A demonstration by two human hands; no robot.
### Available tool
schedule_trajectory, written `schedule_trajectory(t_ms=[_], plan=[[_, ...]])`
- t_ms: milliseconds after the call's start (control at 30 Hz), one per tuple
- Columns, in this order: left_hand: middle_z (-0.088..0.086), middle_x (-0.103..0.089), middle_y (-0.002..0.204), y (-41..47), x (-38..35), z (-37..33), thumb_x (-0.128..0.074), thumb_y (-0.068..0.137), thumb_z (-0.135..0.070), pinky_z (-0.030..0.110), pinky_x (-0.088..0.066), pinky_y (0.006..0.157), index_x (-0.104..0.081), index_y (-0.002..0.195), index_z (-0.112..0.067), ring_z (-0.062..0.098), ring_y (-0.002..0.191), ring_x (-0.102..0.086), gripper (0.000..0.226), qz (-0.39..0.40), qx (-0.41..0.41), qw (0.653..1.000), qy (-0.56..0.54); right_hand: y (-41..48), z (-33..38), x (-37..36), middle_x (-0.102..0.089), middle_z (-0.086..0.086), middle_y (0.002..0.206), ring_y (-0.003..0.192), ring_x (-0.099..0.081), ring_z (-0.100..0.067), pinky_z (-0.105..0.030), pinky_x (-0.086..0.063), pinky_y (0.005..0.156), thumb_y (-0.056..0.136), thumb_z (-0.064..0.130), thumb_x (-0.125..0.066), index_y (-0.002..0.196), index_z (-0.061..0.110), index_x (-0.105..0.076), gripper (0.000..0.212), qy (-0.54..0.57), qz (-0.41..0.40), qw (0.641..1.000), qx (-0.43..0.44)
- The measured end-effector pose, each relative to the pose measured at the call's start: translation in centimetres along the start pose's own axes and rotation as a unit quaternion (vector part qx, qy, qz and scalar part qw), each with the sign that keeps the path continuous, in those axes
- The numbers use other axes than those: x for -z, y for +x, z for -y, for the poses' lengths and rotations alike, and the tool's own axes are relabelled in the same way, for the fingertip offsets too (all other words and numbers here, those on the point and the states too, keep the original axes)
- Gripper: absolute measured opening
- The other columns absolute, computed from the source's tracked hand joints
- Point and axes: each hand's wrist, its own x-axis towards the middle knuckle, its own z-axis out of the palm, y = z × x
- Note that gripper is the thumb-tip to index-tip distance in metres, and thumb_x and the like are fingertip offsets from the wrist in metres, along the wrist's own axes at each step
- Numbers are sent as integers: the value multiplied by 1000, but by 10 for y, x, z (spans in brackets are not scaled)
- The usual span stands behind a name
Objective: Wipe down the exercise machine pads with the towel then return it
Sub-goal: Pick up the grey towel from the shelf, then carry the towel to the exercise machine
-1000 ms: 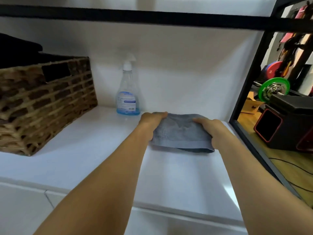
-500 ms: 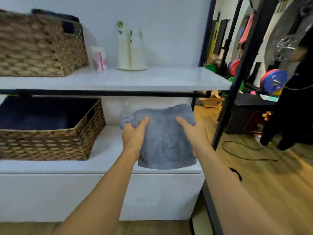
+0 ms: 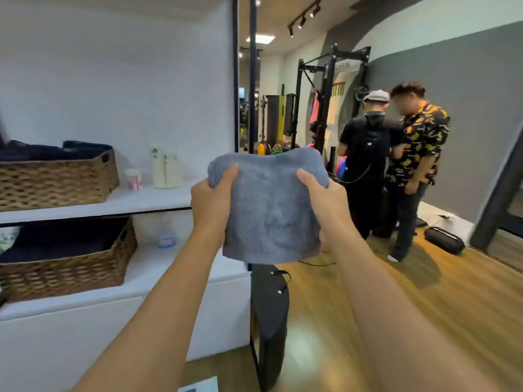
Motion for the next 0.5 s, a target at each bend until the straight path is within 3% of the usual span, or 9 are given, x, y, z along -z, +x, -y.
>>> schedule_trajectory(t_ms=[167,267,367,500], plan=[[-10,-74,81,-138,-85,-24,-71,76,-51,40,-58,77,-71,76,-27,13,82,-71,24,111,18,993,-29,-80,50,160,-75,7,89,86,-71,-16,-46,-57,83,78,47,-71,86,25,-72,23,-33,-80,996,-1],[-24,-72,73,-198,-141,-19,-71,78,-48,33,-54,66,-72,70,-45,2,71,-70,9,179,27,982,-50,-110,58,241,-74,7,87,86,-70,-15,-47,-56,84,78,49,-71,79,27,-68,22,-52,-136,989,1],[-14,-75,77,-246,-207,-3,-73,76,-48,33,-56,67,-73,77,-24,11,76,-73,23,242,76,965,-68,-124,59,319,-75,9,84,82,-71,-12,-40,-57,76,81,48,-69,80,27,-71,21,-60,-204,977,10],[-6,-76,78,-294,-302,22,-72,79,-41,34,-58,67,-72,80,-17,14,76,-74,24,322,116,936,-87,-119,59,414,-75,11,78,76,-71,-9,-31,-53,66,84,44,-67,83,21,-72,24,-87,-281,956,13]])
